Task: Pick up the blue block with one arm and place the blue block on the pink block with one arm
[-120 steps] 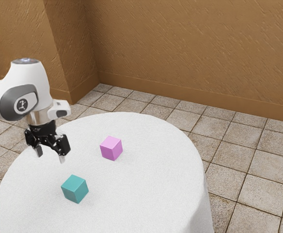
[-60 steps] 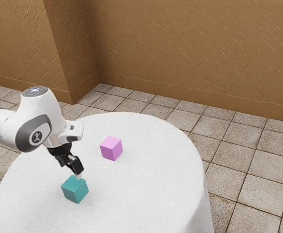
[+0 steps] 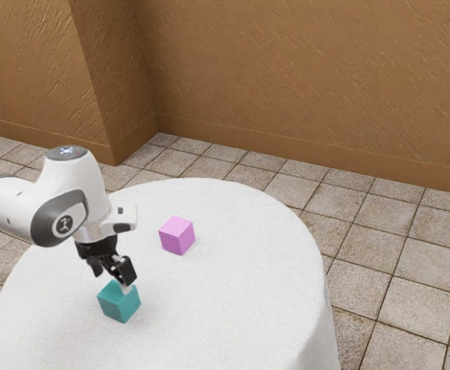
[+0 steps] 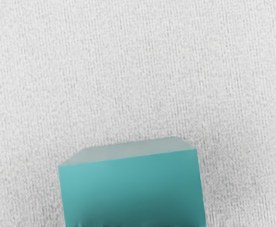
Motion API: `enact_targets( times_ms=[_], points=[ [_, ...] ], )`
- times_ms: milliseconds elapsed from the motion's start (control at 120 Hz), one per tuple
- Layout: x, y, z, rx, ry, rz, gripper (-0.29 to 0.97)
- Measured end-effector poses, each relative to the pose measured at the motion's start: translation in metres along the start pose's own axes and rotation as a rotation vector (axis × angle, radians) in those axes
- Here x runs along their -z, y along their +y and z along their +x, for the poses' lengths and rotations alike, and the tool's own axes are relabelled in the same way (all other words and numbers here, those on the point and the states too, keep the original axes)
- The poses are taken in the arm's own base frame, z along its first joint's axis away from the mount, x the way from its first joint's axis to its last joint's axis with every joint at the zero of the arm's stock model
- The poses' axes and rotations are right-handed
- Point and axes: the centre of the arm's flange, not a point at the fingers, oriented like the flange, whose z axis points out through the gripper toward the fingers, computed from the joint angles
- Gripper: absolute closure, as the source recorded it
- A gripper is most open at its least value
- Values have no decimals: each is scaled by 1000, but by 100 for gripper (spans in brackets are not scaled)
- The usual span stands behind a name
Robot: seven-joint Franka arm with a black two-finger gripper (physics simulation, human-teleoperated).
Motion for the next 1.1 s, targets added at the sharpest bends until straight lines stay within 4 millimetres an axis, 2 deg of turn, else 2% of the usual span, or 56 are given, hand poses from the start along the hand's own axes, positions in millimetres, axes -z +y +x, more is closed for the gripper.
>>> enact_targets(
  times_ms=[217, 533, 767, 858, 1100],
  points=[
    [6, 2, -3, -15, -10, 2, 0],
    [-7, 6, -6, -45, -63, -14, 0],
    [-7, 6, -3, -59, -44, -15, 0],
    [-17, 6, -2, -62, -50, -18, 0],
    [-24, 5, 2, -62, -37, -23, 0]
  ],
)
